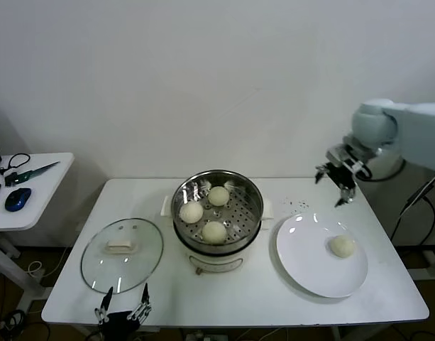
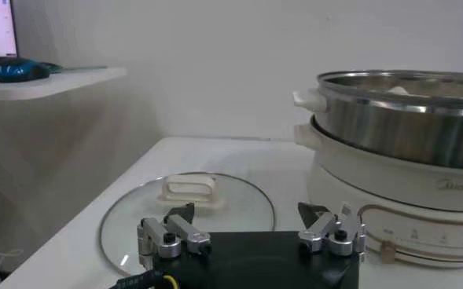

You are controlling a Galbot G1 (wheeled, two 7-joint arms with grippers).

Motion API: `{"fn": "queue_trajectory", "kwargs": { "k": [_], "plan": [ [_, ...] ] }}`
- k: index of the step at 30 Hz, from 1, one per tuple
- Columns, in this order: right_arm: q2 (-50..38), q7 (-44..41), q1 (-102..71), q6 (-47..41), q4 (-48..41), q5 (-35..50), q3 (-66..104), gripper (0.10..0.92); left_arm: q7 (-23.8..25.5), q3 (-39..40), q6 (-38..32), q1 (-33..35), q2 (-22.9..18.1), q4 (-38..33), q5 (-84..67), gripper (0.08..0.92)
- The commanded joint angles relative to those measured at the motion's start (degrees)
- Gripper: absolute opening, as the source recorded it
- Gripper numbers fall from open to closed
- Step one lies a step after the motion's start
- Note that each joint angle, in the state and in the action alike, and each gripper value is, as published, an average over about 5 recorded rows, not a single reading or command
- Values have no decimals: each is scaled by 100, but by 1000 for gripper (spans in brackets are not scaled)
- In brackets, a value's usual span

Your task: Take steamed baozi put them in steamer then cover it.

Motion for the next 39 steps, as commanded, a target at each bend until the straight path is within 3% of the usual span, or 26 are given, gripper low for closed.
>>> {"fn": "queue_trajectory", "kwargs": {
  "k": [1, 20, 39],
  "plan": [
    [-1229, 140, -2287, -1011, -449, -544, 1552, 823, 2, 2, 8, -2, -5, 11, 6, 823],
    [-883, 408, -4228, -889, -1247, -1210, 3250, 823, -4, 33, -2, 37, -95, 49, 76, 823],
    [-577, 674, -4421, -851, -1429, -1325, 3585, 807, -20, 35, -46, 48, -87, 64, 63, 823]
  ]
}}
